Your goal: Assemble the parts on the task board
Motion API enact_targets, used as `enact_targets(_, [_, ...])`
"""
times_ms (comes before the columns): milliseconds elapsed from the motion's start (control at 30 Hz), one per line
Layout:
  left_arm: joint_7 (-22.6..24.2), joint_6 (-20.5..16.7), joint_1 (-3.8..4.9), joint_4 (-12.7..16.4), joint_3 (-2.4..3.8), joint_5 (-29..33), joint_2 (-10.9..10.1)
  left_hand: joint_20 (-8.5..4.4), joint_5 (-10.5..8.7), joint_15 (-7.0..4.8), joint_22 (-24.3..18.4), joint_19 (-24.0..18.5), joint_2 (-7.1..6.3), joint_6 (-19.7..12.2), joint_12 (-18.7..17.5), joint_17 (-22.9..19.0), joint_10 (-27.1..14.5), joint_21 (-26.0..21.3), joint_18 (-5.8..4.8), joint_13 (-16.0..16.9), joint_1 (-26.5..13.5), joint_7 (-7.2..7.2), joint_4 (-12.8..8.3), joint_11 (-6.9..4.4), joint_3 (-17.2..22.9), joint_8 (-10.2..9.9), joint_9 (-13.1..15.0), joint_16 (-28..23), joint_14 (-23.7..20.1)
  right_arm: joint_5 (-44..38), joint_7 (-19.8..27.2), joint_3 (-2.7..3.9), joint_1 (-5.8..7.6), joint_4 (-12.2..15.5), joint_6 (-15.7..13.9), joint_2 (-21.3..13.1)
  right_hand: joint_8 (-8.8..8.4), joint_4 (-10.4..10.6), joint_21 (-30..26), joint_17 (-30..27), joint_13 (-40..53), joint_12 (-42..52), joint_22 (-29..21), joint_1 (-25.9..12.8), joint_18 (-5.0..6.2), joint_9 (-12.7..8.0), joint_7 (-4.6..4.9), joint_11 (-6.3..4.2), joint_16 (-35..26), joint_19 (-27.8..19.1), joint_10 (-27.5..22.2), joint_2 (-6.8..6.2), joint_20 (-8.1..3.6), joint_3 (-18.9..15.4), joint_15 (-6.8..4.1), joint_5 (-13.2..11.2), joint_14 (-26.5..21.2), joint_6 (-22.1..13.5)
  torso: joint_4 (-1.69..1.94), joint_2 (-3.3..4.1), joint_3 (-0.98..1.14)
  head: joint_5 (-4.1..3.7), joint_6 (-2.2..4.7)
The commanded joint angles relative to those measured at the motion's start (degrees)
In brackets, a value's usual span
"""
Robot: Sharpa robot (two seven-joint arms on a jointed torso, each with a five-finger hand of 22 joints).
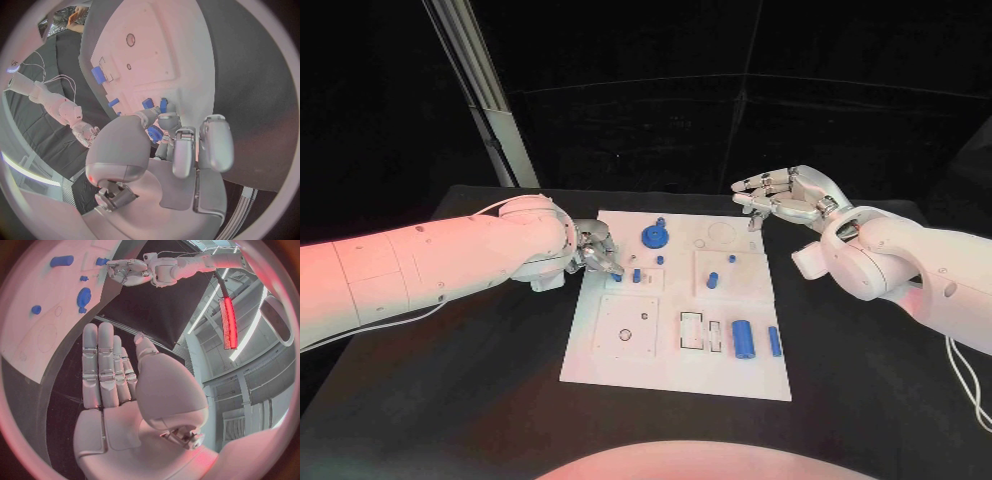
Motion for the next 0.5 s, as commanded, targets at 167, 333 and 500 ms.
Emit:
enact_targets(167, [-0.92, 2.4, -0.09, 0.03, -0.08, -0.44, 0.19, 0.25, 0.18, 0.0, -0.03, 0.29, 0.17, 0.08, -0.16, 15.09, 0.34, 0.14, -0.11, -0.03, 0.18, -0.39, -4.32, -0.01, 4.77, 0.41, 0.04, 0.18, 5.96, 0.07, 0.45, 0.02, 0.09, 0.1, 0.53, 0.07, 0.16, 0.05, -0.19, 0.06, -0.06, 0.26, -0.05, -0.21, 0.28, -0.02, -0.13, 0.1, -0.26, 0.32, -0.49, 0.42, 0.09, -0.39, 0.21, 0.13, 0.03, -0.41, 0.04, -0.02, 0.02, -0.04, -0.16])
enact_targets(333, [-1.11, 2.88, -0.09, 0.07, -0.08, -0.45, 0.24, 0.25, 0.18, 0.0, -0.03, 0.29, 0.17, 0.08, -0.16, 15.09, 0.34, 0.14, -0.11, -0.03, 0.18, -0.39, -4.32, -0.01, 4.77, 0.41, 0.04, 0.18, 5.96, 0.07, 0.46, 0.02, 0.09, 0.08, 0.55, 0.07, 0.16, 0.05, -0.19, 0.06, -0.06, 0.26, -0.05, -0.21, 0.28, -0.02, -0.13, 0.1, -0.26, 0.32, -0.49, 0.42, 0.09, -0.39, 0.21, 0.13, 0.03, -0.41, 0.06, -0.01, 0.02, -0.01, -0.14])
enact_targets(500, [-1.13, 3.05, -0.09, -0.02, -0.09, -0.44, 0.4, 0.2, 0.15, -0.06, -0.14, 0.26, -0.28, 0.2, -0.23, 15.09, 0.38, 0.04, -0.09, -0.08, -0.12, -0.52, -4.32, -0.09, 5.04, 0.77, 0.17, 0.18, 5.96, 0.07, 0.47, 0.02, 0.09, 0.07, 0.55, 0.09, 0.16, 0.05, -0.19, 0.06, -0.06, 0.26, -0.05, -0.21, 0.28, -0.02, -0.13, 0.1, -0.26, 0.32, -0.49, 0.42, 0.09, -0.39, 0.21, 0.13, 0.03, -0.41, 0.03, -0.01, 0.01, 0.03, -0.28])
